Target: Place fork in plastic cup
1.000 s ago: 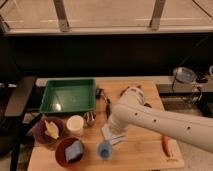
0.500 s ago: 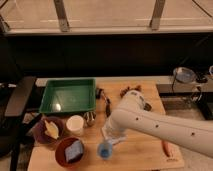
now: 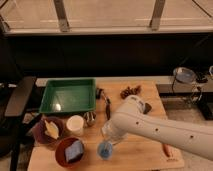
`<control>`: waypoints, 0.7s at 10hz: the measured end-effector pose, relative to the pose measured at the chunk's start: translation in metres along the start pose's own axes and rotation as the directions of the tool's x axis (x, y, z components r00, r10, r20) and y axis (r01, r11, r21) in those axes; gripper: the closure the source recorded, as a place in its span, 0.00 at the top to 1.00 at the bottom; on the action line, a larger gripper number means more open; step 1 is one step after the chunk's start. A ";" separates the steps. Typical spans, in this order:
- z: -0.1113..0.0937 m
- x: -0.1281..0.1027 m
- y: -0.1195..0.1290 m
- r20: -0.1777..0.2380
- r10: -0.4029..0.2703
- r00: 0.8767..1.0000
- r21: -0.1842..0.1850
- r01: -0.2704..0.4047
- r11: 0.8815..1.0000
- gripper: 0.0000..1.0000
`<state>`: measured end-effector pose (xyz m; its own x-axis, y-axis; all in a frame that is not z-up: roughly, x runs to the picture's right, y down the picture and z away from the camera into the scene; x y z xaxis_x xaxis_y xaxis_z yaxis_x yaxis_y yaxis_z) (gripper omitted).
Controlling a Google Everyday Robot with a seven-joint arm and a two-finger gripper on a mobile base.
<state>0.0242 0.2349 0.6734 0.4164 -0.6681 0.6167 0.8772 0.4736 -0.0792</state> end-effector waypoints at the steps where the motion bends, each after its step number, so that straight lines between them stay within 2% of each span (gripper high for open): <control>1: 0.005 -0.001 0.001 0.007 0.004 1.000 0.000 -0.004 1.000 0.00; 3: 0.012 -0.003 0.000 0.015 0.006 1.000 -0.005 -0.005 1.000 0.02; 4: 0.016 -0.002 0.001 0.018 0.010 1.000 -0.007 -0.009 1.000 0.09; 7: 0.026 -0.001 0.002 0.035 0.022 0.999 -0.012 -0.021 1.000 0.41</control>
<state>0.0190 0.2511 0.6927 0.4270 -0.6373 0.6415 0.8709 0.4807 -0.1022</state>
